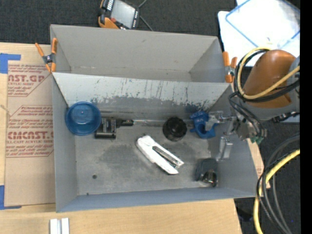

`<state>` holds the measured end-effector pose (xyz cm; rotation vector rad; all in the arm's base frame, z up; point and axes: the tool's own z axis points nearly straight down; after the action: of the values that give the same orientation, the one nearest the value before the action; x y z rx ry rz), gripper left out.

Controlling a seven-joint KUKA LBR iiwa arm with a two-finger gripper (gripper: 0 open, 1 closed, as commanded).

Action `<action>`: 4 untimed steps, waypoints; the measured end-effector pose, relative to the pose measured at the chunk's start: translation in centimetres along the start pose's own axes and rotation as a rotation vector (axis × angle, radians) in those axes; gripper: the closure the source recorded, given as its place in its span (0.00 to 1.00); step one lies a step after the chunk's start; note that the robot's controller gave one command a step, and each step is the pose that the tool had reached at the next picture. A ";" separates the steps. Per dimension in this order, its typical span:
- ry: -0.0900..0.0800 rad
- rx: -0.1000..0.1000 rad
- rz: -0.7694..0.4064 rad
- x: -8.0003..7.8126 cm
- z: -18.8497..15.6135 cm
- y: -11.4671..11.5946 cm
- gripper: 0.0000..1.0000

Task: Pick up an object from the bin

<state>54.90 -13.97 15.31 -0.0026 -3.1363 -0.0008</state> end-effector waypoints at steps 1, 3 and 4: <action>-0.007 0.001 -0.002 -0.2 -0.5 0.1 0.00; -0.016 0.002 0.255 -2.8 1.5 9.9 0.00; 0.004 -0.001 0.273 5.1 5.5 9.2 0.00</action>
Offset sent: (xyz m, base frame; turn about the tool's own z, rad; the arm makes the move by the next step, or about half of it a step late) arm 0.0350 0.1111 -0.0831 0.1979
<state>49.75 -4.77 9.83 -0.4289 -3.1031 -0.0020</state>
